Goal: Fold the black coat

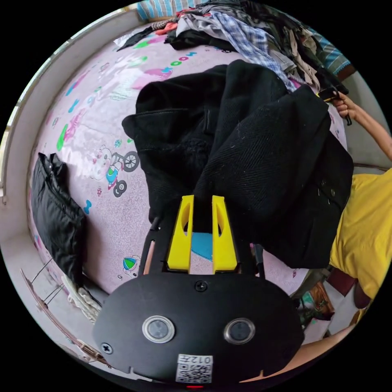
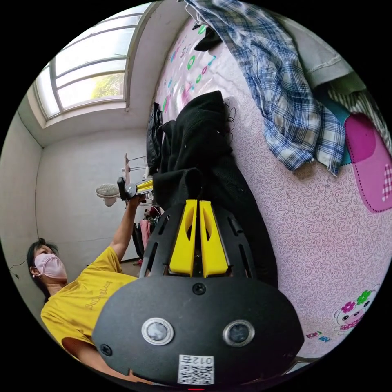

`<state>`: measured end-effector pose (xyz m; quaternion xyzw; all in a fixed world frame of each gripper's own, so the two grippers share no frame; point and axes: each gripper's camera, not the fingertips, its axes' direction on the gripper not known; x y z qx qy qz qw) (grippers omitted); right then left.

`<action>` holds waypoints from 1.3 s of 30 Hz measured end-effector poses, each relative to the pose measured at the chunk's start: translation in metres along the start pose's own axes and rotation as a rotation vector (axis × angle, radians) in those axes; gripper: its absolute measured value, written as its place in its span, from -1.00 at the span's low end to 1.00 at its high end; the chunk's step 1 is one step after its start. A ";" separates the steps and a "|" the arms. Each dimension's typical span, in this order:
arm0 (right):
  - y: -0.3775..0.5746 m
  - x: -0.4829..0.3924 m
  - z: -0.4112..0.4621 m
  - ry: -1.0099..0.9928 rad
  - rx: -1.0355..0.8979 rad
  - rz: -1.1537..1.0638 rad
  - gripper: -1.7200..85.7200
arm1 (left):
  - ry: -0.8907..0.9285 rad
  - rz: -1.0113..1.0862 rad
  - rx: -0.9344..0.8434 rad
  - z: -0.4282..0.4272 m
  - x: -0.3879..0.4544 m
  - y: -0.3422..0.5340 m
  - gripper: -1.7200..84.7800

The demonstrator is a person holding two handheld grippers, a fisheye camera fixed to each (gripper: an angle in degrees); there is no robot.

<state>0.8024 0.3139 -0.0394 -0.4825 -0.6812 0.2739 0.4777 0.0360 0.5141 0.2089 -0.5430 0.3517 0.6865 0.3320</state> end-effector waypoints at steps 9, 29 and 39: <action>-0.066 -0.109 0.012 0.034 -0.002 -0.358 -0.95 | 0.301 -0.262 0.186 -0.026 -0.107 0.088 -0.96; -0.111 -0.110 0.103 0.179 0.112 -0.289 -0.94 | 0.279 -0.781 0.605 -0.039 -0.130 0.227 -0.95; -0.072 -0.199 0.312 0.666 -0.148 -0.722 -0.96 | 0.069 -0.648 0.324 -0.012 -0.049 0.147 -0.96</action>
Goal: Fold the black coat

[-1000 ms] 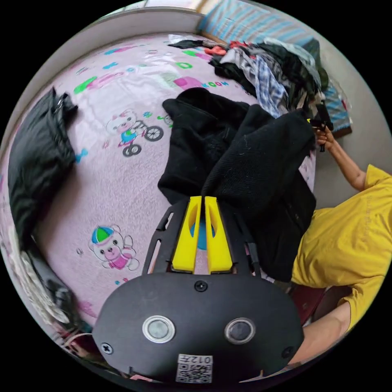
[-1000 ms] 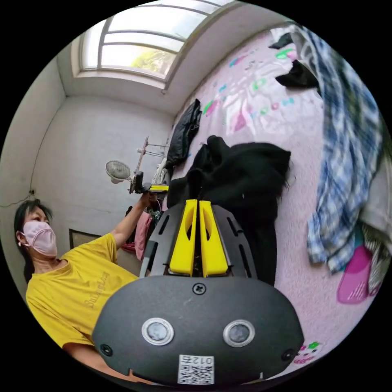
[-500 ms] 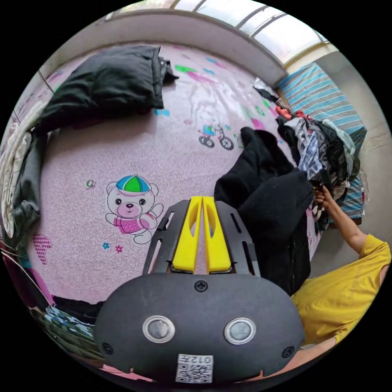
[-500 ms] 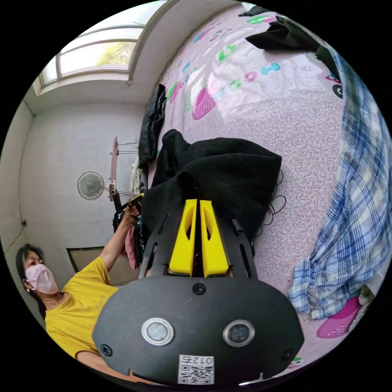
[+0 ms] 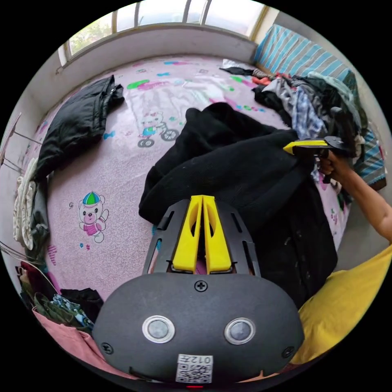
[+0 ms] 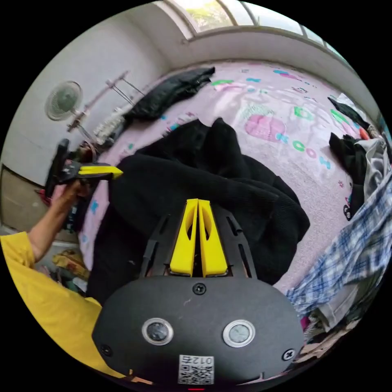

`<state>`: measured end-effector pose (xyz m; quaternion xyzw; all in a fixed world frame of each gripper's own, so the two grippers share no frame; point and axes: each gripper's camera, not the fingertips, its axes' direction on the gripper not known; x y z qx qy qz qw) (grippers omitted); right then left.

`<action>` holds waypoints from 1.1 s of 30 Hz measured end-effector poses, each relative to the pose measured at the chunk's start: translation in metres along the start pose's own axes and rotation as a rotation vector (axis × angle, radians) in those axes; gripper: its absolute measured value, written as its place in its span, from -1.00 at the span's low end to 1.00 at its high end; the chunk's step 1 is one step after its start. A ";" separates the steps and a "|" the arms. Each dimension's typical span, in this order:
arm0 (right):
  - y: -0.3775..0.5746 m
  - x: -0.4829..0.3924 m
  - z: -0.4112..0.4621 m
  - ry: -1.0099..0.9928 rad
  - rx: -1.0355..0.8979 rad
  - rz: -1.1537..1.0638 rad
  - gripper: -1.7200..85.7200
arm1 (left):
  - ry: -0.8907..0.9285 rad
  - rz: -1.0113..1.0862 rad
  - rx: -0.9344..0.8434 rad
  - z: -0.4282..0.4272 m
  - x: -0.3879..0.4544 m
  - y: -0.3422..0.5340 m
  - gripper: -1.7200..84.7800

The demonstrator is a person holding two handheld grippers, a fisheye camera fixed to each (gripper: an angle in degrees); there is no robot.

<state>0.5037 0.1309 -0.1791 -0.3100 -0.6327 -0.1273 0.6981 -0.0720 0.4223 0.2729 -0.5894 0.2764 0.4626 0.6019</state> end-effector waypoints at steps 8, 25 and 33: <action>-0.007 -0.003 0.059 -0.138 0.018 0.155 -0.96 | -0.044 -0.033 -0.042 0.035 -0.018 0.024 -0.96; -0.033 -0.290 0.085 -0.025 0.082 -0.483 -0.92 | 0.201 -0.405 0.143 0.018 0.015 0.196 -0.96; -0.122 -0.361 0.151 -0.053 -0.024 -0.524 -0.84 | 0.235 -0.693 0.265 0.033 -0.019 0.222 -0.95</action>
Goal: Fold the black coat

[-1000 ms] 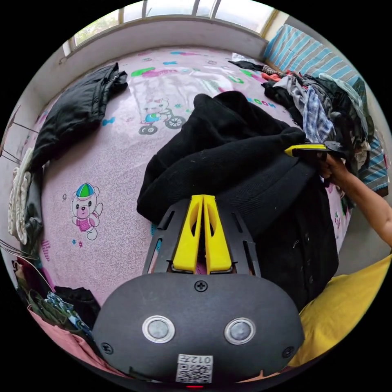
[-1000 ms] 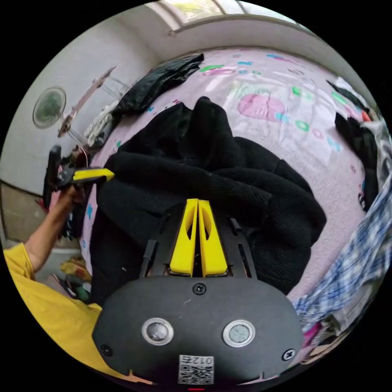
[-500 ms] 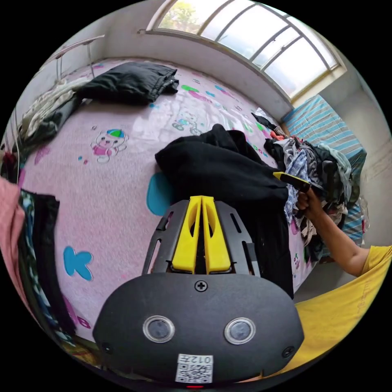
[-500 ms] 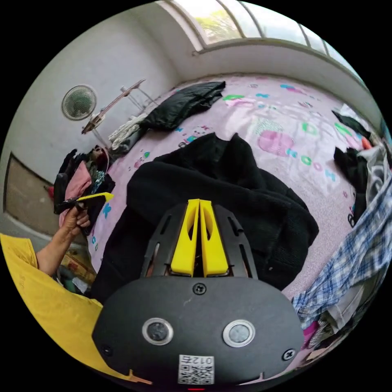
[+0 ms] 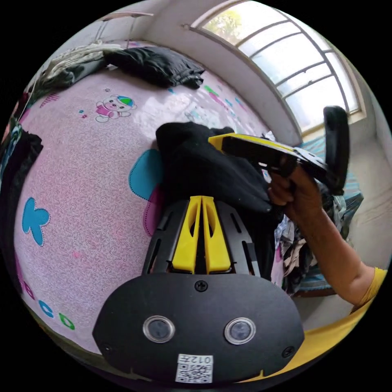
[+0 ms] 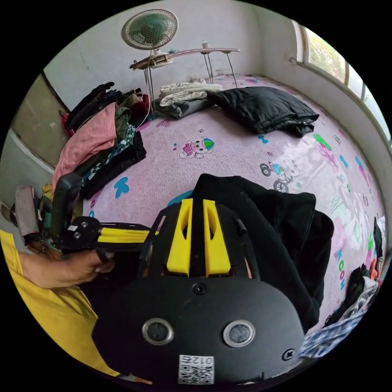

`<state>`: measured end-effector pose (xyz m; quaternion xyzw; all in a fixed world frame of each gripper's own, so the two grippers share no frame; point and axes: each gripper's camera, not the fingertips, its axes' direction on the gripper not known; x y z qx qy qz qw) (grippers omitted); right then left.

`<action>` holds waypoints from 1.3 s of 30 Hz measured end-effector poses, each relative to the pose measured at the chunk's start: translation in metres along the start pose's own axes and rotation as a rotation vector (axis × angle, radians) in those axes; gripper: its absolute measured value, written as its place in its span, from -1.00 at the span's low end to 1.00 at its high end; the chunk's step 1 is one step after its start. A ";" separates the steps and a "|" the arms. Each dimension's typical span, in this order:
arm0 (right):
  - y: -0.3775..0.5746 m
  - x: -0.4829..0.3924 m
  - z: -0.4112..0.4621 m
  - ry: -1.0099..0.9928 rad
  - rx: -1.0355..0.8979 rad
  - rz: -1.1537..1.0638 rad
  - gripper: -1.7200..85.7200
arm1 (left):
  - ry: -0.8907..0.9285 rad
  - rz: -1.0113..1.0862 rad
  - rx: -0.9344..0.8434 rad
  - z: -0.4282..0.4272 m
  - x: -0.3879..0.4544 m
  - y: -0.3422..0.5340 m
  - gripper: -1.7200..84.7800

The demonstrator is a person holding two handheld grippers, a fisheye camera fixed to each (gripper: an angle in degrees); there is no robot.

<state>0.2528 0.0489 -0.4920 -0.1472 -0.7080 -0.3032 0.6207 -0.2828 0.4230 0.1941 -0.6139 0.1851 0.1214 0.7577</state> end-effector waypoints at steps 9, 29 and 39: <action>-0.105 0.001 0.069 0.012 -0.310 -0.234 -0.75 | -0.168 0.248 -0.001 0.000 -0.026 0.019 -0.92; -0.088 0.014 0.119 0.117 -0.298 -0.282 -0.95 | -0.363 0.510 0.063 0.022 -0.020 0.067 -0.95; 0.016 0.085 -0.036 -0.020 0.170 0.156 -0.96 | -0.332 0.306 0.200 -0.032 -0.043 0.056 -0.95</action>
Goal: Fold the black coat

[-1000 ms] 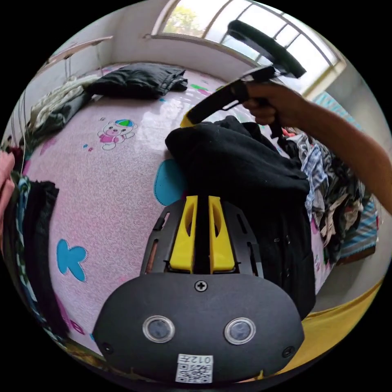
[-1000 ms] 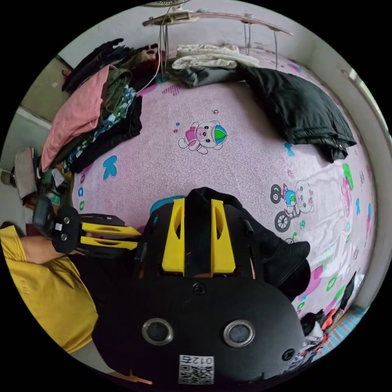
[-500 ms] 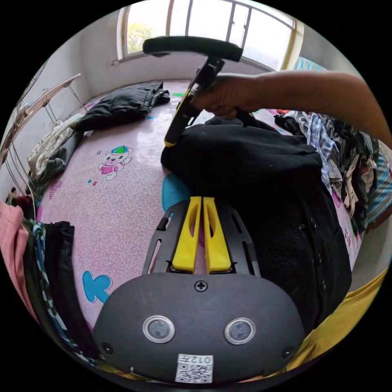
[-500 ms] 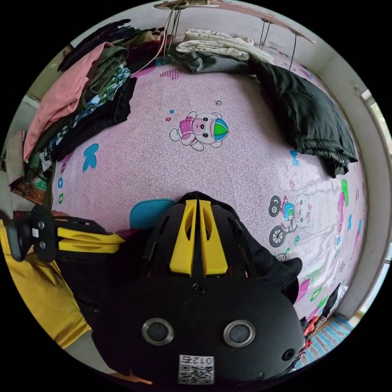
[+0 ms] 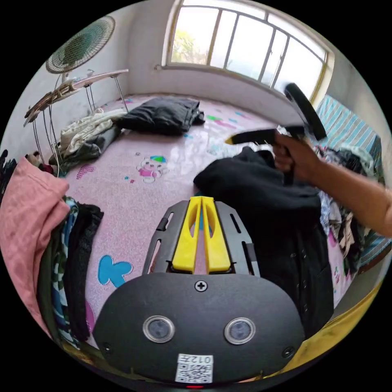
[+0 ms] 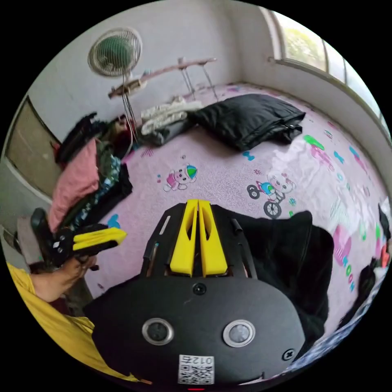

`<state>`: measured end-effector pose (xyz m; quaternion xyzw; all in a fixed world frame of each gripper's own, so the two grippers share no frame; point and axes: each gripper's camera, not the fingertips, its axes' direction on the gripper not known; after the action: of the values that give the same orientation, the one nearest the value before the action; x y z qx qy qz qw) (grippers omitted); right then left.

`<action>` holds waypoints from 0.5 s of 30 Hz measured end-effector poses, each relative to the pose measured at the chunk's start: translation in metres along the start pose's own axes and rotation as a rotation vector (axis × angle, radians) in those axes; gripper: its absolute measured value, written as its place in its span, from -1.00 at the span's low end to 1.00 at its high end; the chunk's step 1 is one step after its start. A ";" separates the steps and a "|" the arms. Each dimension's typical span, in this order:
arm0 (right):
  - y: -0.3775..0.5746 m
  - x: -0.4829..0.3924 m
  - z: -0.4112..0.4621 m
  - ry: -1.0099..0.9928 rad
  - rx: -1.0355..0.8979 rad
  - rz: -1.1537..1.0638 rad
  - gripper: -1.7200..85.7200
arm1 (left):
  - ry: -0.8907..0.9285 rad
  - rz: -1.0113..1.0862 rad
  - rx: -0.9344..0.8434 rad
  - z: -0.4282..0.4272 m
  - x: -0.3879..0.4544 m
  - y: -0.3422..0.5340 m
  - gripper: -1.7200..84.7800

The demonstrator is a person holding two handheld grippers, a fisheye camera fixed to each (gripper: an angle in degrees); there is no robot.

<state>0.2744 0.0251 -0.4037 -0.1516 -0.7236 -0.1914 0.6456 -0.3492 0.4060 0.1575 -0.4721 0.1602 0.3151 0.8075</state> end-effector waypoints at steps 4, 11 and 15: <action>0.114 0.064 -0.090 0.070 0.186 0.256 -0.95 | 0.055 0.087 0.031 -0.001 0.025 -0.049 -0.95; 0.220 0.177 -0.134 0.203 0.171 0.530 -0.95 | 0.004 0.229 -0.186 0.086 0.086 -0.086 -0.96; 0.256 0.236 -0.126 0.005 0.196 0.645 -0.96 | 0.008 0.240 -0.174 0.105 0.080 -0.075 -0.96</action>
<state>0.4758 0.1848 -0.1373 -0.3096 -0.6516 0.0928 0.6863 -0.2437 0.4987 0.2151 -0.5190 0.1906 0.4202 0.7196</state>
